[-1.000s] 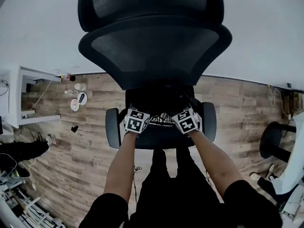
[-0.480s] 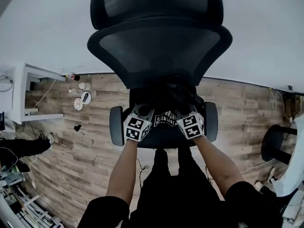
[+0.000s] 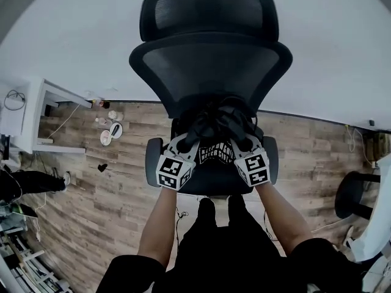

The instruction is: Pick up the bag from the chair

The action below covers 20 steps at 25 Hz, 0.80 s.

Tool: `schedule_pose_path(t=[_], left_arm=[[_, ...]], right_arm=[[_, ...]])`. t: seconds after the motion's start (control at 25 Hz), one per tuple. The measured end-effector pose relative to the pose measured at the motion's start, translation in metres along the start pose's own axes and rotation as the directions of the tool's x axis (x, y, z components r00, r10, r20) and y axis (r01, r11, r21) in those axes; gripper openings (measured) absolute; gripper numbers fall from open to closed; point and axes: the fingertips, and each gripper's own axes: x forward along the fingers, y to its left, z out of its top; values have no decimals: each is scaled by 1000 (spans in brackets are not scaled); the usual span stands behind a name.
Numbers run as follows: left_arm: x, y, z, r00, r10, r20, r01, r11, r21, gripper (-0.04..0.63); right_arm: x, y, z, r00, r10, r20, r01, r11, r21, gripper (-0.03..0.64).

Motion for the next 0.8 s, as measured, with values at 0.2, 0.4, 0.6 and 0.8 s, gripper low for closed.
schedule_pose_path(t=[0.2, 0.4, 0.6, 0.8], left_arm=[[-23, -5, 63, 996, 17, 85, -25, 995, 96, 35], [-48, -19, 132, 977, 41, 207, -70, 988, 139, 35], [-73, -36, 191, 951, 49, 304, -105, 980, 170, 35], [-93, -52, 237, 919, 34, 392, -115, 976, 187, 35]], right_arm=[[-29, -6, 62, 993, -24, 119, 27, 999, -27, 48], [-69, -13, 124, 969, -53, 243, 62, 998, -31, 48], [-107, -16, 183, 931, -71, 359, 96, 994, -51, 48], [-142, -18, 227, 880, -93, 466, 125, 991, -38, 48]])
